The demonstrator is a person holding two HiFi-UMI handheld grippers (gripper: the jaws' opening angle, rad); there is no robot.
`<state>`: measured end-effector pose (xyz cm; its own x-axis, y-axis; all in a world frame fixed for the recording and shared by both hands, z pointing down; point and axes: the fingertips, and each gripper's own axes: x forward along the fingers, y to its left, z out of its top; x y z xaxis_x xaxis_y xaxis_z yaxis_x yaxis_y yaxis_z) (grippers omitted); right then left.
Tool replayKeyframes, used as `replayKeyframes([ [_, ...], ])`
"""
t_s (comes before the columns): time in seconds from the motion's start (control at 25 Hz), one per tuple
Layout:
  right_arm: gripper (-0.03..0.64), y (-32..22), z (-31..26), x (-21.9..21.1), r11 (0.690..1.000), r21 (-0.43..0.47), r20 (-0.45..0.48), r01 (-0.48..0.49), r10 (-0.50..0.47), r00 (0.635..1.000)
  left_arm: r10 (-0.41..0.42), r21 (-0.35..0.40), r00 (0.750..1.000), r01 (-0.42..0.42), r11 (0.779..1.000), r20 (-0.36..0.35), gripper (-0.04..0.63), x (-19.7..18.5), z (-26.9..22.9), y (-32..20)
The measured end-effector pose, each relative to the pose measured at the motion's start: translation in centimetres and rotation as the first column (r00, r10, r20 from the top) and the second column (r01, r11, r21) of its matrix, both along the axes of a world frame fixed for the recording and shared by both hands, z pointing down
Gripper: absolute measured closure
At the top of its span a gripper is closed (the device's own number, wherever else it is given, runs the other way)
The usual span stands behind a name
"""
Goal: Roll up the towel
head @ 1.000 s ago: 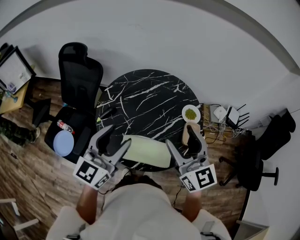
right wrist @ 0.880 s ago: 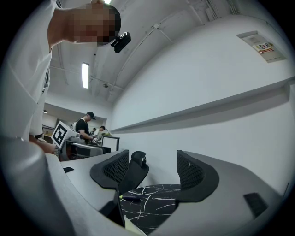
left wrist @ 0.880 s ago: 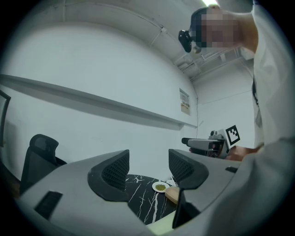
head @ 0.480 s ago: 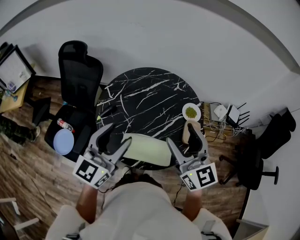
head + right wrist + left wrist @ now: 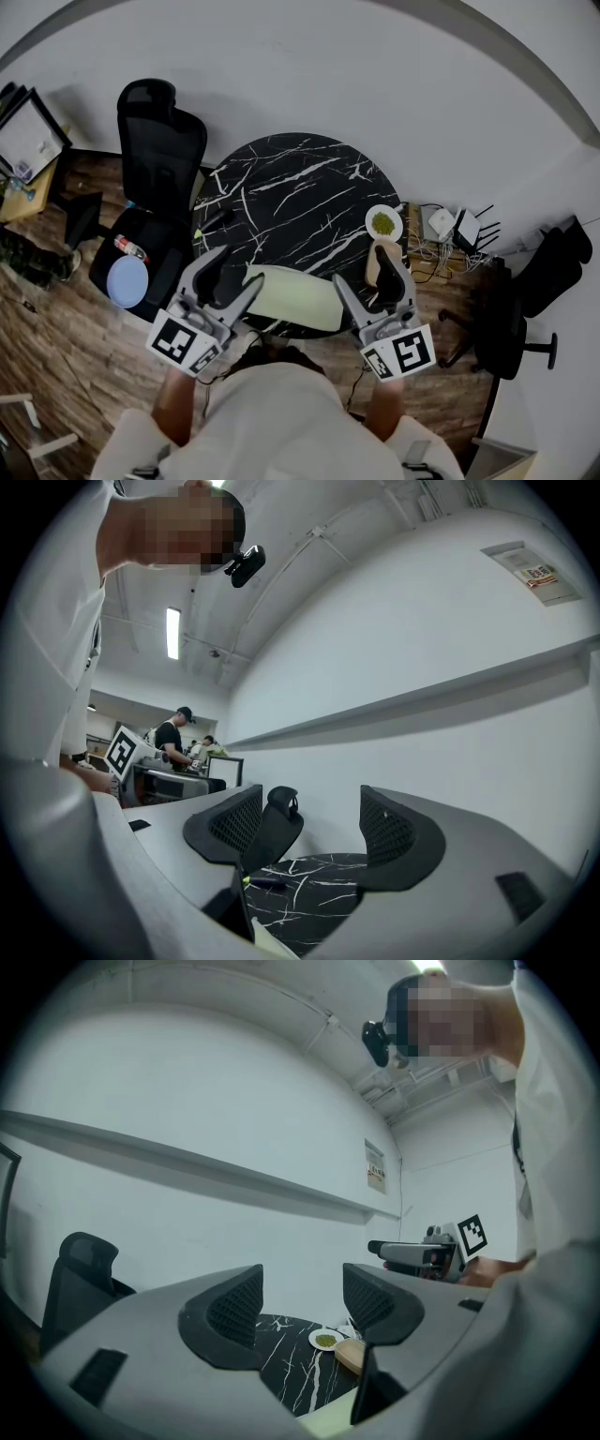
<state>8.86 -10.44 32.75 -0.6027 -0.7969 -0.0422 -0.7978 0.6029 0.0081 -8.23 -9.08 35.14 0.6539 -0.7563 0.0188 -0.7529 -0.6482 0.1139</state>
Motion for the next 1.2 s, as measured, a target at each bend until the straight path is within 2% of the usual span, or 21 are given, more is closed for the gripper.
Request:
replayKeyframes([
  [1.2,0.327,-0.25,0.09,-0.1,1.0,-0.008,0.0,-0.001,0.001,1.0,-0.008,-0.005,1.0,0.008,1.0,-0.007,0.348,-0.22,-0.22,-0.25],
])
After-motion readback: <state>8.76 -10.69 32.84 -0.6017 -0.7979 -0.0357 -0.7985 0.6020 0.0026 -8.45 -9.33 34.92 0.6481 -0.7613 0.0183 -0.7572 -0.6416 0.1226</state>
